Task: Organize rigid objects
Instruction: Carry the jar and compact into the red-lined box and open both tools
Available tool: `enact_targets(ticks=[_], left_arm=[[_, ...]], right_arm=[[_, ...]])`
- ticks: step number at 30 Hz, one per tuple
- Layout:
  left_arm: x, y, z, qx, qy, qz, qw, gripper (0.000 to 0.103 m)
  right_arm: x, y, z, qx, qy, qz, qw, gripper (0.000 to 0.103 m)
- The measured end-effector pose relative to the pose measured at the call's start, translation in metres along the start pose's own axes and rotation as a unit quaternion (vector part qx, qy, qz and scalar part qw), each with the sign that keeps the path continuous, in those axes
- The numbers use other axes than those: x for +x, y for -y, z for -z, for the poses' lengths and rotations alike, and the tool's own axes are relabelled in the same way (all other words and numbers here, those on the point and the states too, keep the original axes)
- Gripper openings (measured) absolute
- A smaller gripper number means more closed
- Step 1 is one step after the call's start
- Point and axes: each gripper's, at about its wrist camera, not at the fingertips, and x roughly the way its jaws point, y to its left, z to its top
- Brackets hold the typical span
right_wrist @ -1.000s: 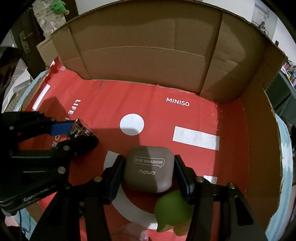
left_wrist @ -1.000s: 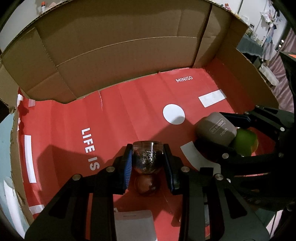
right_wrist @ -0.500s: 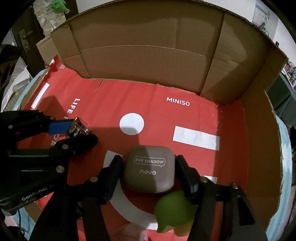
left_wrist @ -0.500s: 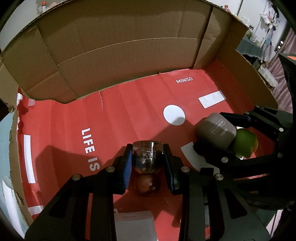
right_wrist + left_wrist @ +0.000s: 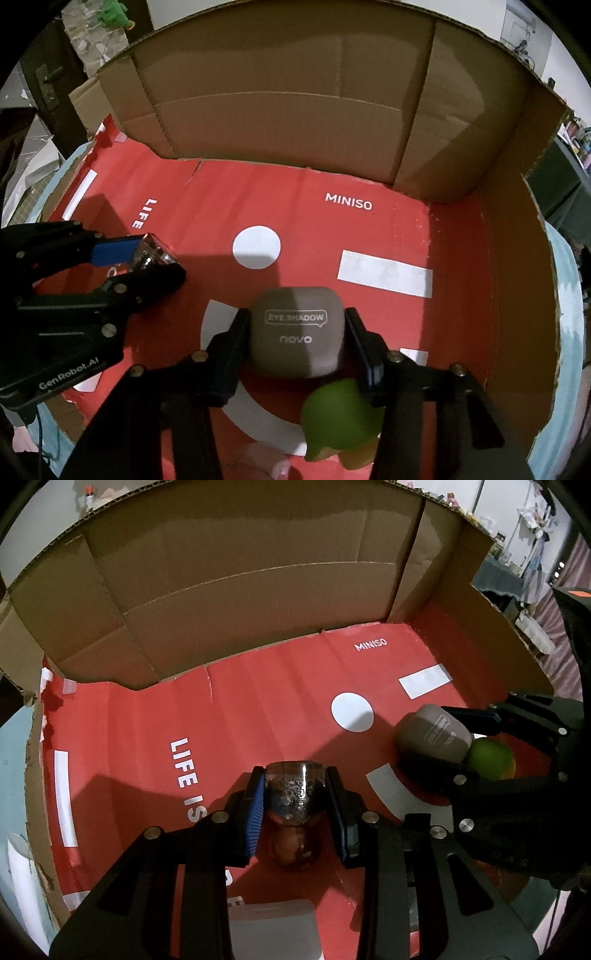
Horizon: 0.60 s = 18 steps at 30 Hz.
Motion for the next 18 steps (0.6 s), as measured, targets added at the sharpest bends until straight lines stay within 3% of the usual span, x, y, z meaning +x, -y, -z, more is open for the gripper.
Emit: enact_targets(ticks=[18], left_arm=[[0.0003,-0.0015,-0.0020,-0.007,0.008,0.003,0.9999,0.030]], right_arm=[[-0.0016,-0.0020,-0.0020,-0.007,-0.005,0.009,1.000,0.054]])
